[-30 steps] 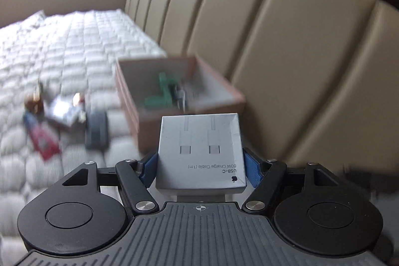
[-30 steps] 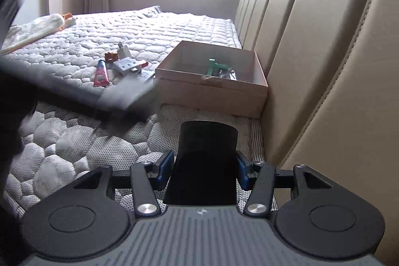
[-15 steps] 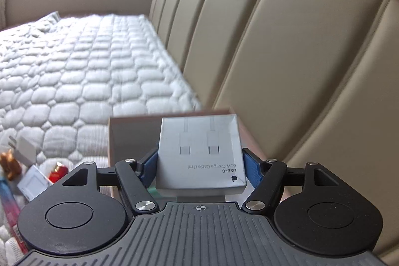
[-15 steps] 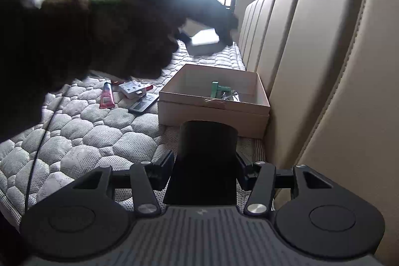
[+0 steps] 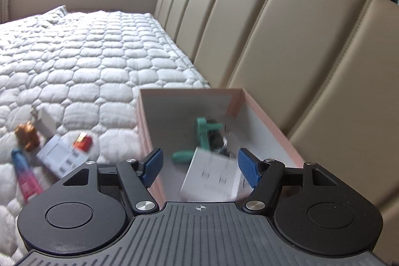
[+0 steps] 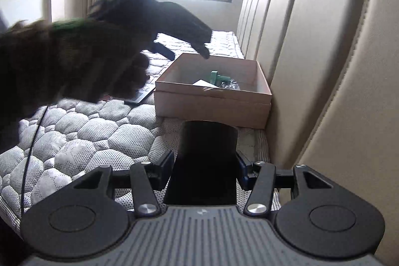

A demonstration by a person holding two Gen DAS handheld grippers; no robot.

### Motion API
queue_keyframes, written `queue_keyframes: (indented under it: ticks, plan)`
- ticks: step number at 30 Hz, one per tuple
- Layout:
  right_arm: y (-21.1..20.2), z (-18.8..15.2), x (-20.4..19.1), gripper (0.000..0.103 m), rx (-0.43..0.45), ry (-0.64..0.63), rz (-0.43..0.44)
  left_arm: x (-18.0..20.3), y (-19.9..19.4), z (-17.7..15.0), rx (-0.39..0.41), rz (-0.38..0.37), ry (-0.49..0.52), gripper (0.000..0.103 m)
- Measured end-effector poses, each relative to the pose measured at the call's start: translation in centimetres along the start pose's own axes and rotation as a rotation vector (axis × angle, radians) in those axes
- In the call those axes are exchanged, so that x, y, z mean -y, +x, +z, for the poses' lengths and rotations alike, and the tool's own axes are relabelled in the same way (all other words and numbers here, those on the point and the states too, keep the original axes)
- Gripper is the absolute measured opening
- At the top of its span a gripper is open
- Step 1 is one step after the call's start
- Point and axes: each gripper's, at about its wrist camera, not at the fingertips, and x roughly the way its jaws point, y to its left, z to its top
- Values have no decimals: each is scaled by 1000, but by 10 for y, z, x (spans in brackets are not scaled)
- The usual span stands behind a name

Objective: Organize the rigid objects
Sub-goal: 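Lower the black object into the pink box and open the right gripper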

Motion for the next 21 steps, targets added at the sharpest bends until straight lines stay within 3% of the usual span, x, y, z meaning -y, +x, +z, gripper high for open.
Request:
queue_keyframes:
  ticks: [8,15,18,20,21]
  plan:
    - [20,32,-11,51,-25,-16,-31,-45,-53,-54,-30,-5,-5,71]
    - [56,123,-11,51,51,-21,-166,-92,-92,-83,-37,16,-77,71]
    - [94,158,-8,52,18,-31,-217,-110,-105,-94,-46,49,-120,71]
    - [120,168,1,77,-40,-7,-179,-117,-118,-100,-34,76,-130,71]
    - [130,170,6,79,-74,20,-166,-122,-125,-103,-21,81,-138,71]
